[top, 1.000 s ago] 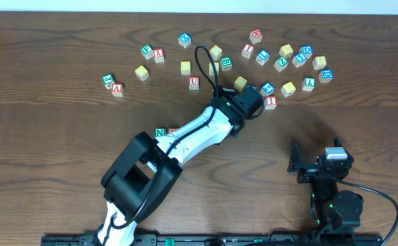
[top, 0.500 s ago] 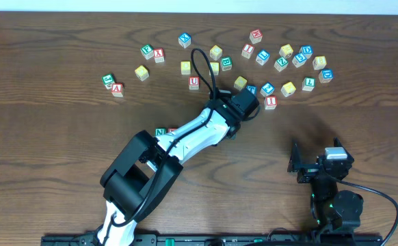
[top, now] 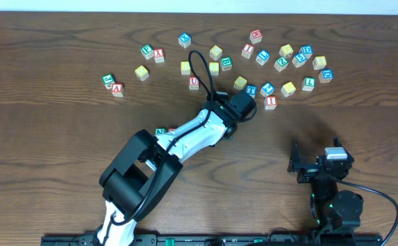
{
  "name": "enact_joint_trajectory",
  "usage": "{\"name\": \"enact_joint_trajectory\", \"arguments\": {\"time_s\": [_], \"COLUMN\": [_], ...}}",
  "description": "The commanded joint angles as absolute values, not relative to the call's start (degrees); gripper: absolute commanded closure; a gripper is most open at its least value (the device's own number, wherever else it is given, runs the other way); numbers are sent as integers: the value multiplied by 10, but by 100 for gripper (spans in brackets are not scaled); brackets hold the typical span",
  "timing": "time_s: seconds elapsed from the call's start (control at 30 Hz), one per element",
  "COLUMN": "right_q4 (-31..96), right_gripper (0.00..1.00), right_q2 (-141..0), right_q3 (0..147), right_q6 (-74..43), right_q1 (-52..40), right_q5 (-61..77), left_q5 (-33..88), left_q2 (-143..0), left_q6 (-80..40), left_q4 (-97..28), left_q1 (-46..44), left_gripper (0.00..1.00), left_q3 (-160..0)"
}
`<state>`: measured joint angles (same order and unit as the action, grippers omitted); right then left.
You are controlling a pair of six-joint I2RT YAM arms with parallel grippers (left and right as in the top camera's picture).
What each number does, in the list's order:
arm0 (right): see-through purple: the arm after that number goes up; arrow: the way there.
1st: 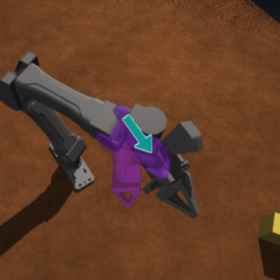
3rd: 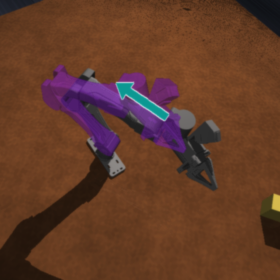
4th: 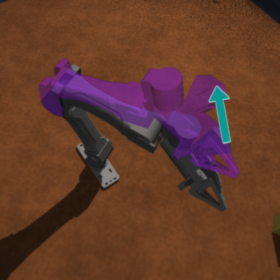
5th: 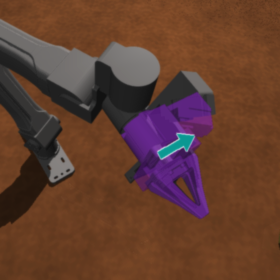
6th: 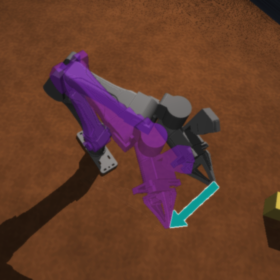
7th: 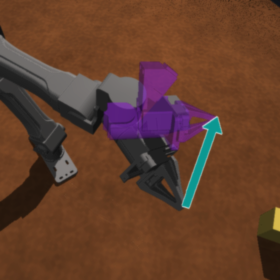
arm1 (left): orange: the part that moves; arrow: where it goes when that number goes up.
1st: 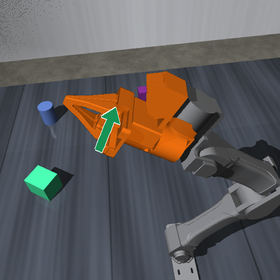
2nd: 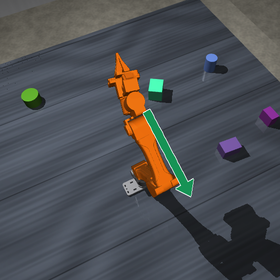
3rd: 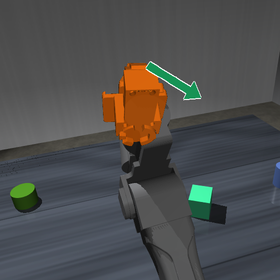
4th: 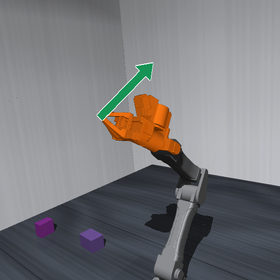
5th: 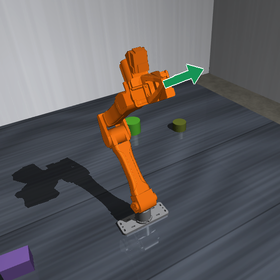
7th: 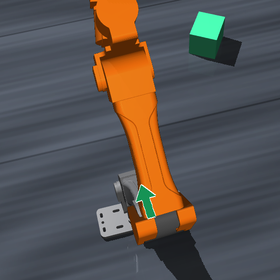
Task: Spell out NEURIPS
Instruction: 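Carry the green R block toward the right end of the N E U row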
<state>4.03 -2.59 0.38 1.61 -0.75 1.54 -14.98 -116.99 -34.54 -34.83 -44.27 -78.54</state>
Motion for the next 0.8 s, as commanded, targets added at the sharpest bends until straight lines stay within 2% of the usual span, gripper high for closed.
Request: {"name": "enact_joint_trajectory", "arguments": {"time_s": [0.0,0.77], "right_q4": [43,43], "right_gripper": [1,1], "right_q2": [-24,-24], "right_q3": [3,3], "right_q6": [7,7], "right_q1": [-4,-4], "right_q5": [17,17], "left_q5": [-156,-157], "left_q2": [-1168,-1148], "left_q6": [-347,-378], "left_q4": [-345,-345], "left_q1": [-437,-431], "left_gripper": [92,92], "left_q3": [-770,-737]}}
